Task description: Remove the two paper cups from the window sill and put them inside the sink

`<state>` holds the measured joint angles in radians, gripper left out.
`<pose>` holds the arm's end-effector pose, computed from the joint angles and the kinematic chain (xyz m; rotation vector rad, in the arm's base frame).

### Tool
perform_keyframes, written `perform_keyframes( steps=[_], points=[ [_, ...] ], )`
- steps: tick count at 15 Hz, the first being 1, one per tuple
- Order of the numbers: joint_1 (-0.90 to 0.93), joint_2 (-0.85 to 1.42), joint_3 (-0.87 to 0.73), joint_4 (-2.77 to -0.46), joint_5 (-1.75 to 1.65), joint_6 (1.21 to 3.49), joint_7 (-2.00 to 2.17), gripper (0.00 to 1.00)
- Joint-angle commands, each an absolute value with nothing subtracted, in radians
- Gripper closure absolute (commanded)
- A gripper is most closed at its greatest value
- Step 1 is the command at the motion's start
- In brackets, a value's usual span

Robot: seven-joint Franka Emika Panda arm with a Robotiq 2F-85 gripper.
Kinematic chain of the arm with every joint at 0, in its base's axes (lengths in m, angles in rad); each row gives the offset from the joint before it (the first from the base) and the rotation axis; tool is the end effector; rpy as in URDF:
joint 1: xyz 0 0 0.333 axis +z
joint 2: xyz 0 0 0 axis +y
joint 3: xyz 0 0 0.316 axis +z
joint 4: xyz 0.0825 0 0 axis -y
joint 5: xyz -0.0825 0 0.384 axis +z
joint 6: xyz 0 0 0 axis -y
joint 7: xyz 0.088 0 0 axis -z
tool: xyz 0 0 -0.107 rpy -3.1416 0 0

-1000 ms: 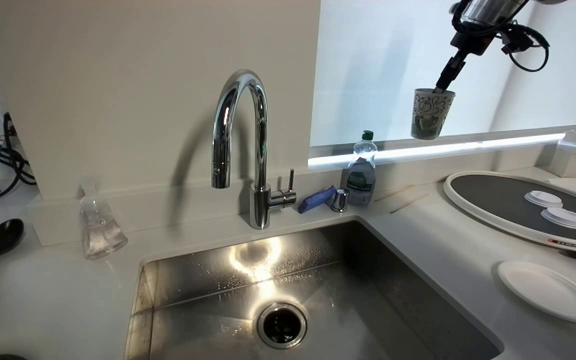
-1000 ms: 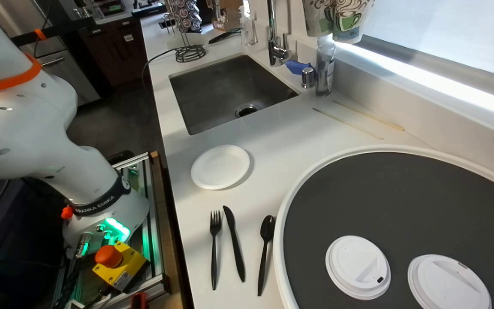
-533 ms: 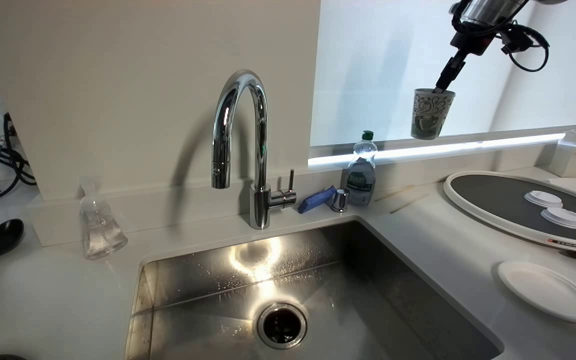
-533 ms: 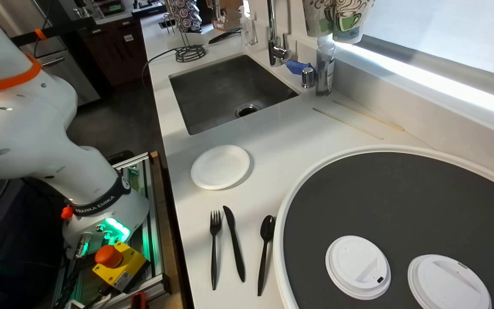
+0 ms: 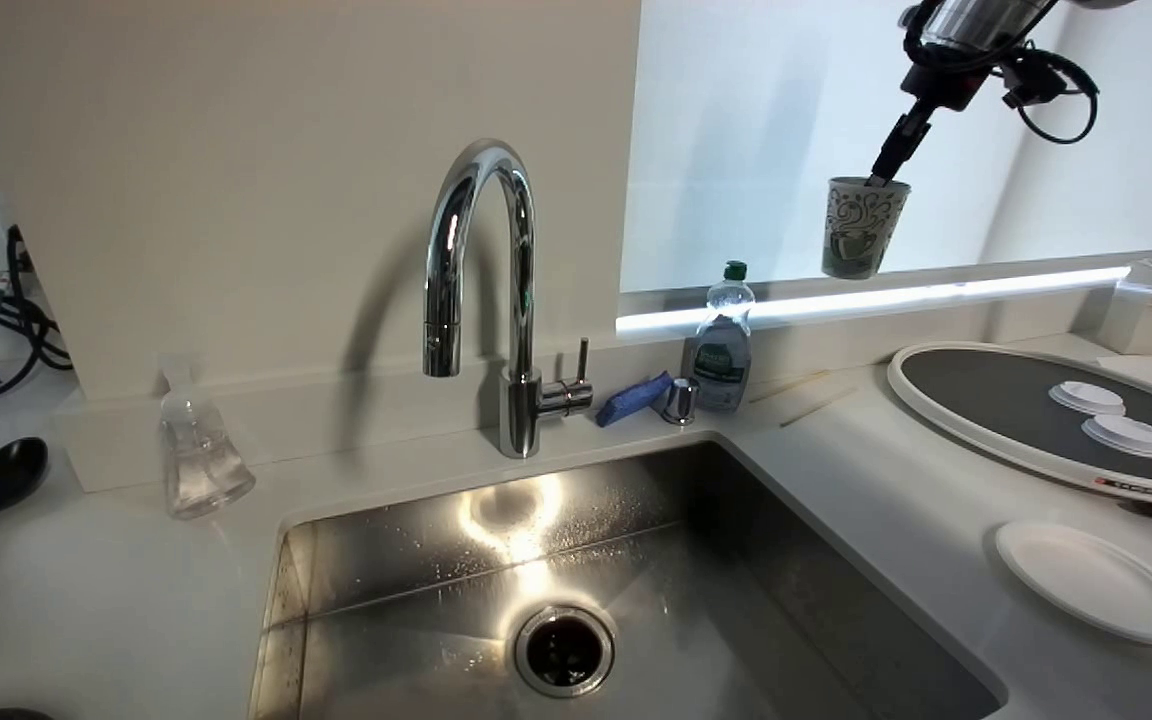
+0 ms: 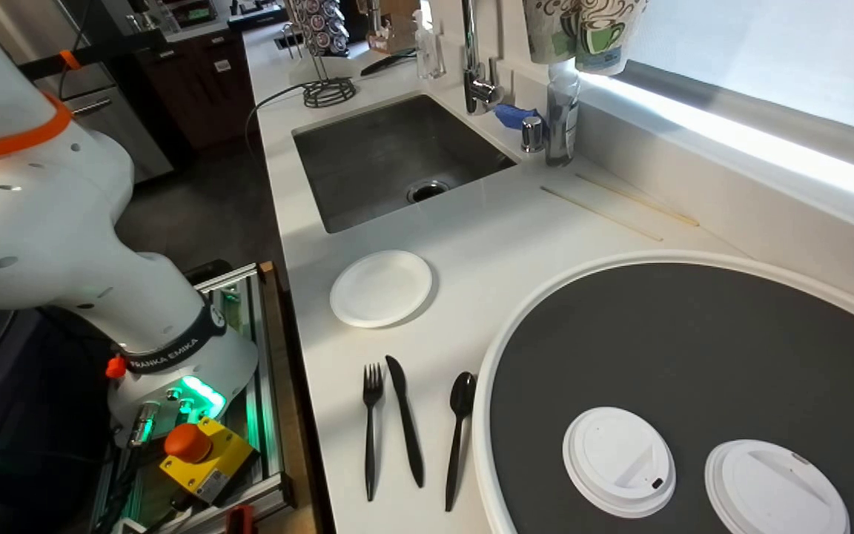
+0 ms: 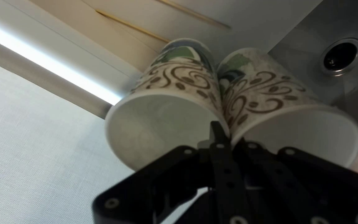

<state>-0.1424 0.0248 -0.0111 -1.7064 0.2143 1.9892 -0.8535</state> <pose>0.5902 -0.0779 0.5874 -2.8915 -0.9552 -0.4983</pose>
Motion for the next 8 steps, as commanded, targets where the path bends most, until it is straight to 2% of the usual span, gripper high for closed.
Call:
perform_keyframes(
  steps=[1, 2, 8],
  points=[
    [-0.121, 0.026, -0.033, -1.702, 0.215, 1.985, -0.853, 0.95],
    [-0.121, 0.026, -0.033, -1.702, 0.215, 1.985, -0.853, 0.99],
    [-0.083, -0.037, -0.017, -1.759, 0.204, 1.965, -0.838, 0.99]
  ],
)
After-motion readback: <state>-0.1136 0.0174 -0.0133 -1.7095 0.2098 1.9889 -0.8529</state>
